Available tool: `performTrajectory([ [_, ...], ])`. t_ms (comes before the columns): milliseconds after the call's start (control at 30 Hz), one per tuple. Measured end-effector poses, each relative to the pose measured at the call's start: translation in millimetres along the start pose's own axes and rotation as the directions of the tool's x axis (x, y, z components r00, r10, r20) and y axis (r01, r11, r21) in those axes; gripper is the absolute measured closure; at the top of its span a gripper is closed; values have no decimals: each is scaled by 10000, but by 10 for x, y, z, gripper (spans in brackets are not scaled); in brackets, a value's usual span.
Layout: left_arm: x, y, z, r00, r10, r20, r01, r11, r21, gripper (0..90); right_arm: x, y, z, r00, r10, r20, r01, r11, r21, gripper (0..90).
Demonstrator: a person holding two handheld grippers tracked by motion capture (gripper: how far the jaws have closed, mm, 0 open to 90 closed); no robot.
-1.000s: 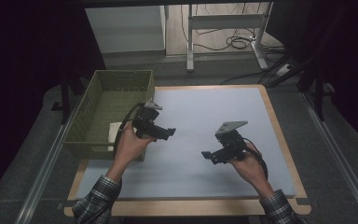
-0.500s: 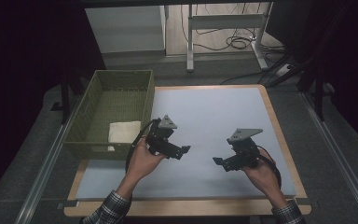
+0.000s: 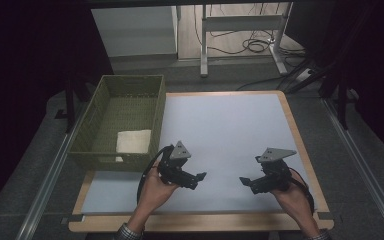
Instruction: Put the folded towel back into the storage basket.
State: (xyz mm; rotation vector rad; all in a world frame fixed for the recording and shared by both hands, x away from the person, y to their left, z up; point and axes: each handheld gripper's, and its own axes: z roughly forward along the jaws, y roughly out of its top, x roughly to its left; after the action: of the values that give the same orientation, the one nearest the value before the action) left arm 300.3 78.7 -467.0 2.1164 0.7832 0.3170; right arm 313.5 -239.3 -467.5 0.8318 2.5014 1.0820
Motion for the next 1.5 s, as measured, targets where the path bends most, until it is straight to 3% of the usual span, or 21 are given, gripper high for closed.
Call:
performTrajectory([
  [400,-79,-407,149,9995,190,-239,-186,9997,166,16,37,-240,57,9999,54,125,-54,10000,-39,41],
  [767,-64,-653,295,9989,-81,-469,107,9985,544,3,84,-354,223,10000,17,52,-17,10000,48,28],
  [1100,-104,-698,383,9968,99,-793,-7,9934,1147,2,151,-410,383,9997,-179,151,173,9989,436,28],
  [1233,-84,-696,394,9977,-80,-674,166,9917,1274,0,179,-433,445,9993,-320,203,306,9974,653,27],
  [1500,-62,-701,403,9982,-264,-531,331,9908,1313,0,181,-482,475,9999,68,157,-74,9992,396,20],
])
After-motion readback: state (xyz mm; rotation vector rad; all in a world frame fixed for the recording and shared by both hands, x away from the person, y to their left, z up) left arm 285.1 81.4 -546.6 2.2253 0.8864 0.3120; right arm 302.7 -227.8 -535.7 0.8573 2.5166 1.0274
